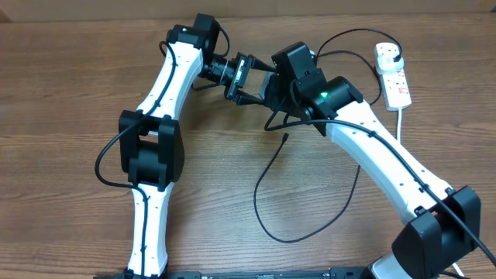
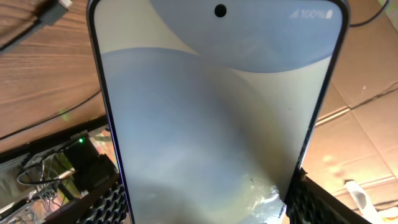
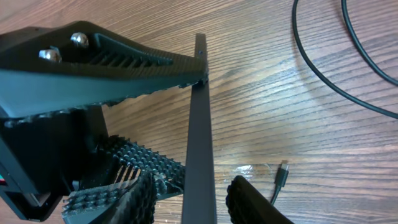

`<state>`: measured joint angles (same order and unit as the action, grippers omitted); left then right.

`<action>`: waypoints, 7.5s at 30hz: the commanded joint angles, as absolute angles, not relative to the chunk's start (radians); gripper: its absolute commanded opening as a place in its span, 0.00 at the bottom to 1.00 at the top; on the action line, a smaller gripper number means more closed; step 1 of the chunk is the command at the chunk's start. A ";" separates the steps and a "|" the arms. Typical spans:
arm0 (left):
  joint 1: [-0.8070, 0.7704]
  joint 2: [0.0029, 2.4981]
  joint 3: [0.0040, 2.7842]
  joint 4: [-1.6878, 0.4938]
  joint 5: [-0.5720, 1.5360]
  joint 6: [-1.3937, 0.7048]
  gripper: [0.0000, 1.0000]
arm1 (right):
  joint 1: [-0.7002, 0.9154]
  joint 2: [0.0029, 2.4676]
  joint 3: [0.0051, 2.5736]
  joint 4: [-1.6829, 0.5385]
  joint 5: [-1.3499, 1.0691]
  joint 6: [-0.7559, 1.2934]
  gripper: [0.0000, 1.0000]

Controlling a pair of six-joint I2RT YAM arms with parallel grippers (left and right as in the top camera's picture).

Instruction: Plug charger to phone and switch on socket

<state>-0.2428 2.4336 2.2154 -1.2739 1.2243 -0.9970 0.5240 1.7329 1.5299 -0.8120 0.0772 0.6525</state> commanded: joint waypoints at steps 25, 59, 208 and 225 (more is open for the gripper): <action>-0.257 2.434 2.248 -1.248 1.250 -1.036 0.64 | 0.526 1.728 1.552 -0.796 0.077 0.678 0.20; -0.253 2.434 2.248 -1.227 1.249 -1.003 0.92 | 0.526 1.728 1.552 -0.795 0.077 0.686 0.04; -0.216 2.119 2.245 -1.287 0.743 -1.212 0.97 | 0.294 1.728 1.552 -0.651 -0.668 1.618 0.04; -0.237 2.119 2.245 -1.274 0.699 -1.299 0.85 | 0.334 1.728 1.551 -0.527 -0.710 1.676 0.04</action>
<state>-0.2302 2.1101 2.2448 -1.2808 0.7101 -1.2762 0.3241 1.7336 1.5299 -0.5411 -0.6792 1.6642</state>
